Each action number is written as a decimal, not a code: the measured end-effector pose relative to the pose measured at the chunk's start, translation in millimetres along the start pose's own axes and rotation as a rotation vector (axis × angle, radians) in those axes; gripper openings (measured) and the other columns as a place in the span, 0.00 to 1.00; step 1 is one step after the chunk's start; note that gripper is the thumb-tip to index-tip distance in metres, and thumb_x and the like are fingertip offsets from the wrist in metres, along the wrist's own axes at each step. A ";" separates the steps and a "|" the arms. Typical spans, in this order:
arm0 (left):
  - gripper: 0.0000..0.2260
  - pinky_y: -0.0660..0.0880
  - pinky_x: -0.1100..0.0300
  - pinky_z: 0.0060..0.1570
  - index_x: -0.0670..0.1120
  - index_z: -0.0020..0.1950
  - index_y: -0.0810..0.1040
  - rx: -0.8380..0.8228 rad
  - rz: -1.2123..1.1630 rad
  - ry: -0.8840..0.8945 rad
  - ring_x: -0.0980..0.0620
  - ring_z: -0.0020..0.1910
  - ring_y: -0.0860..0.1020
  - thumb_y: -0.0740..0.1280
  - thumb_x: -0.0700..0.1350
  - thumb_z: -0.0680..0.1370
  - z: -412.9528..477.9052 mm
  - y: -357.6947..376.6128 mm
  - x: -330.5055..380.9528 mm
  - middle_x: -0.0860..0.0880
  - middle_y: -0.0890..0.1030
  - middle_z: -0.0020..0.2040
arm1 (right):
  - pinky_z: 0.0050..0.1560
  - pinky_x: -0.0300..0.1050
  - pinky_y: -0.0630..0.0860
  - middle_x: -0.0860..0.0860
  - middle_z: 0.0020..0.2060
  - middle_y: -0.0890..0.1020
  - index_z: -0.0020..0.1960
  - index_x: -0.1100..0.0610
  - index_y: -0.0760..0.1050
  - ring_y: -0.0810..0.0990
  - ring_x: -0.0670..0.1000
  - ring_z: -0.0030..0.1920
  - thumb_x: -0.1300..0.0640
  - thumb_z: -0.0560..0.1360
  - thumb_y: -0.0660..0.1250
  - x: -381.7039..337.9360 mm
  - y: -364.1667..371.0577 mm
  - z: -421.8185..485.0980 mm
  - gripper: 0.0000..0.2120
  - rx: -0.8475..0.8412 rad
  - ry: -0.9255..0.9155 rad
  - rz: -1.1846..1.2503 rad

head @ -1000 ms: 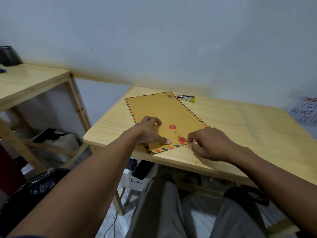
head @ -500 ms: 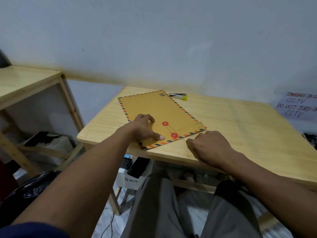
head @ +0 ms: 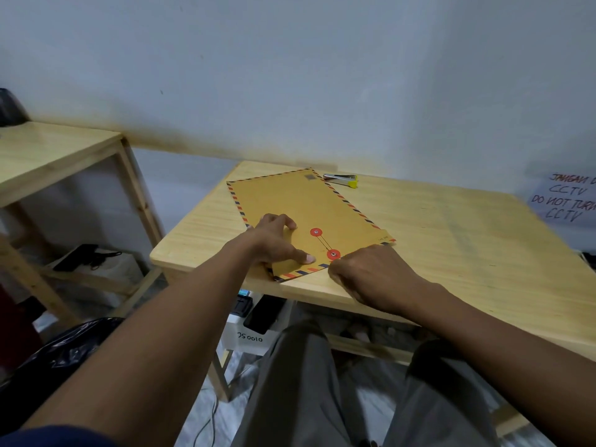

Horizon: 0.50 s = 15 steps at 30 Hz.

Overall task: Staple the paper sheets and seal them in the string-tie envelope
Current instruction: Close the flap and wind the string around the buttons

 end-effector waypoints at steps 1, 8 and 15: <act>0.44 0.67 0.39 0.72 0.57 0.75 0.64 -0.002 0.006 0.010 0.40 0.76 0.61 0.78 0.67 0.64 -0.6 0.0 -0.3 0.51 0.58 0.79 | 0.39 0.49 0.78 0.49 0.42 0.83 0.53 0.49 0.78 0.80 0.53 0.41 0.54 0.81 0.59 1.1 -1.4 4.5 0.09 0.019 -0.002 0.036; 0.45 0.66 0.44 0.73 0.57 0.76 0.63 -0.090 -0.029 0.110 0.46 0.75 0.63 0.79 0.65 0.64 -11.1 -1.0 -6.0 0.55 0.58 0.79 | 0.44 0.49 0.77 0.45 0.46 0.81 0.58 0.48 0.80 0.77 0.50 0.48 0.55 0.80 0.62 7.2 -7.6 63.0 0.10 -0.016 -0.034 0.159; 0.48 0.66 0.44 0.73 0.57 0.77 0.62 -0.078 -0.050 0.150 0.47 0.75 0.62 0.80 0.65 0.62 -13.3 -2.7 -10.7 0.57 0.59 0.78 | 0.41 0.46 0.75 0.44 0.40 0.82 0.49 0.51 0.85 0.76 0.45 0.40 0.52 0.74 0.75 46.8 15.5 121.3 0.05 -0.161 0.049 0.504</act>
Point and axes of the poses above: each hand's wrist, its own z-axis towards the middle knuckle, its own y-axis out of the palm, x = y × z, the point moved 10 cm from there along z, towards the middle knuckle
